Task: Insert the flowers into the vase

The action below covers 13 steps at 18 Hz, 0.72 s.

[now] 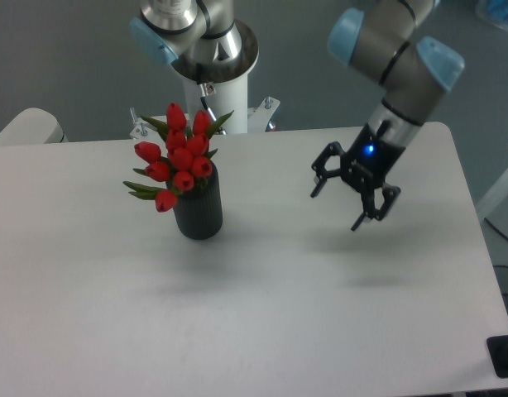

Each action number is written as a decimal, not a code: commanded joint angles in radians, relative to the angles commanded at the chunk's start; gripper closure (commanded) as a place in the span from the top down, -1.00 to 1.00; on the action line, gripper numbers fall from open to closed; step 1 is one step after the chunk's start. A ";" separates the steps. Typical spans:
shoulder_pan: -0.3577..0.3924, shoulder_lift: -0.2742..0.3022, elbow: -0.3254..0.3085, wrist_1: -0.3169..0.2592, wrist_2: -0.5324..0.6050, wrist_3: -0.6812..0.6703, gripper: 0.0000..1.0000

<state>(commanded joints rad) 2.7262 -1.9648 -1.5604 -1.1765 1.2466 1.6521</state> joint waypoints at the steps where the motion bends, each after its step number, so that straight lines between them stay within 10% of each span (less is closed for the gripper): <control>1: -0.023 -0.020 0.026 0.000 0.040 0.000 1.00; 13: -0.151 -0.181 0.175 0.000 0.304 0.015 1.00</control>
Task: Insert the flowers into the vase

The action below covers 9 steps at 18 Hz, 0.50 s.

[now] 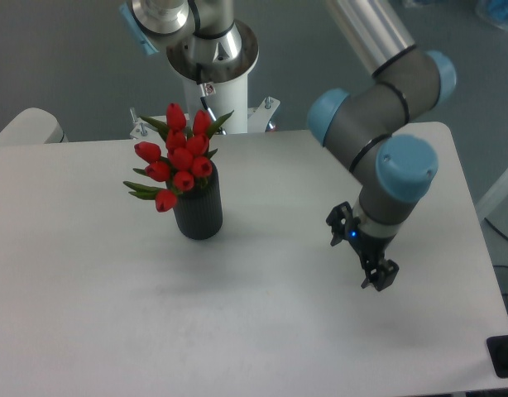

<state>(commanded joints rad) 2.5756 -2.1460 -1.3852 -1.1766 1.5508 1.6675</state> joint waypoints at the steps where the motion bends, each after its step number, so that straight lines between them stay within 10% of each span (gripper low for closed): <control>1: -0.014 -0.011 0.008 -0.002 0.002 -0.011 1.00; 9: -0.042 -0.038 0.034 0.002 0.014 -0.015 1.00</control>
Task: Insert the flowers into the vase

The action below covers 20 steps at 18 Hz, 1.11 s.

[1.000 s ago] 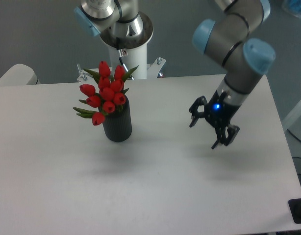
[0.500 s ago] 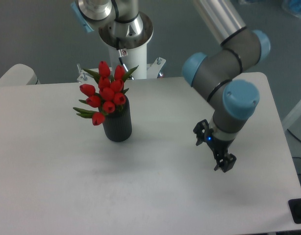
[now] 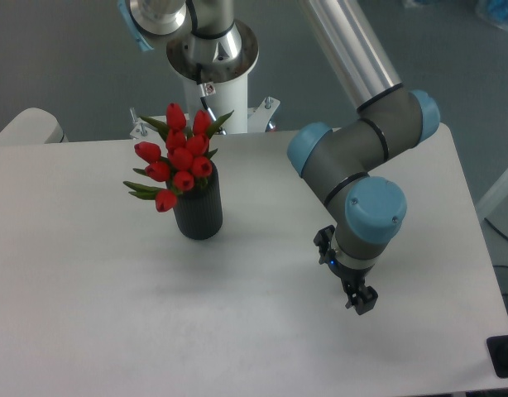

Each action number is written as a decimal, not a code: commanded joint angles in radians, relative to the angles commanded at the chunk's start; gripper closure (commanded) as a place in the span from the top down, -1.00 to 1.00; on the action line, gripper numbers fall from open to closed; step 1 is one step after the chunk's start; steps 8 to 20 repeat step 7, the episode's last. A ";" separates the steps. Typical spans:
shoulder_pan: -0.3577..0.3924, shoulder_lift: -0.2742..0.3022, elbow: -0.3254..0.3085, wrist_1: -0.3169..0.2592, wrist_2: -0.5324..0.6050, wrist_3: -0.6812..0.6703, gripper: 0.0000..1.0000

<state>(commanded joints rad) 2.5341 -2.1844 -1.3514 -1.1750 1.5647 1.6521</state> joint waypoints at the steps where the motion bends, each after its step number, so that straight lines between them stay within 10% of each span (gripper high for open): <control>1: 0.000 0.000 -0.002 0.000 0.000 0.000 1.00; 20: -0.002 0.000 -0.005 0.002 0.000 0.000 1.00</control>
